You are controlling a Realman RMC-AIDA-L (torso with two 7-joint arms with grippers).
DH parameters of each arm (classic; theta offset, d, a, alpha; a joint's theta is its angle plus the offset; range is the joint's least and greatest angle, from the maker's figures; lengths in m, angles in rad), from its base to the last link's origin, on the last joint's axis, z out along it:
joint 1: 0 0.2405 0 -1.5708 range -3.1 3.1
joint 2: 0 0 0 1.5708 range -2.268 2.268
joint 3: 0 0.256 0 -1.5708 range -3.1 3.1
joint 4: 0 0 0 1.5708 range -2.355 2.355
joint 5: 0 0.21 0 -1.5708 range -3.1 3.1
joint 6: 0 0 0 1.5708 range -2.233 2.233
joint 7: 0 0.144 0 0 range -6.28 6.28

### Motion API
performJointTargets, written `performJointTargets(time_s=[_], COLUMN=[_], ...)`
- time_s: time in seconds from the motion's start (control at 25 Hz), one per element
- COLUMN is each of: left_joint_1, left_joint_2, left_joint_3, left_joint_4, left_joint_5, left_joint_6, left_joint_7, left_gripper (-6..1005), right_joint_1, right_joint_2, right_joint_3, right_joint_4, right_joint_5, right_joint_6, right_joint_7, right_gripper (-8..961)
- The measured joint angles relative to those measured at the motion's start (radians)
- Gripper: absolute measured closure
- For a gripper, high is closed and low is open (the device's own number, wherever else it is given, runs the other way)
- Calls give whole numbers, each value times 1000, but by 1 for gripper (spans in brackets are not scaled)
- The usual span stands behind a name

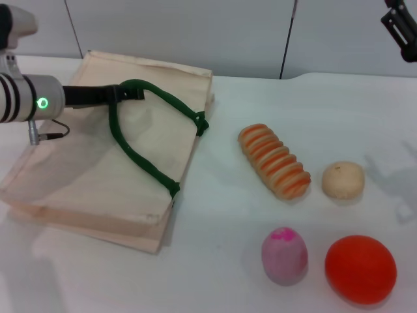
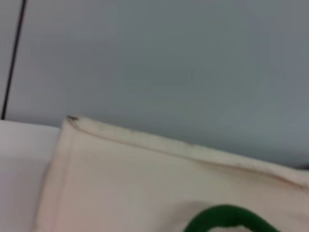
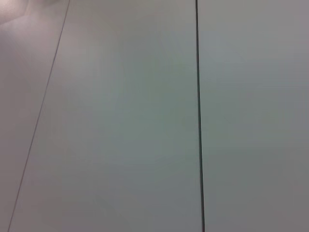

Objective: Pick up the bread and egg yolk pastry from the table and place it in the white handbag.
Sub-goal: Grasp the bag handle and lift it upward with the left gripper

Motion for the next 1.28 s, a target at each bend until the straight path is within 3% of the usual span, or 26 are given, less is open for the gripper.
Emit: performJointTargets(time_s=[0.44, 0.72, 0.92, 1.28], left_joint_1=[-37, -43, -43, -45], left_joint_2=[9, 36, 40, 42], left_joint_3=[0, 37, 92, 93], left_joint_4=[-7, -52, -53, -64], left_joint_5=[139, 147, 146, 148], left_joint_6=[-35, -35, -34, -34], left_joint_7=[-95, -131, -166, -167], left_gripper=[243, 254, 262, 276], right_joint_1=[2, 3, 6, 9], right_joint_2=[0, 0, 0, -1], right_joint_3=[0, 0, 0, 0], right_joint_4=[-5, -5, -5, -5], right_joint_5=[0, 3, 3, 1], right_joint_6=[0, 0, 0, -1], right_joint_7=[0, 0, 0, 13], right_gripper=[71, 71, 71, 71])
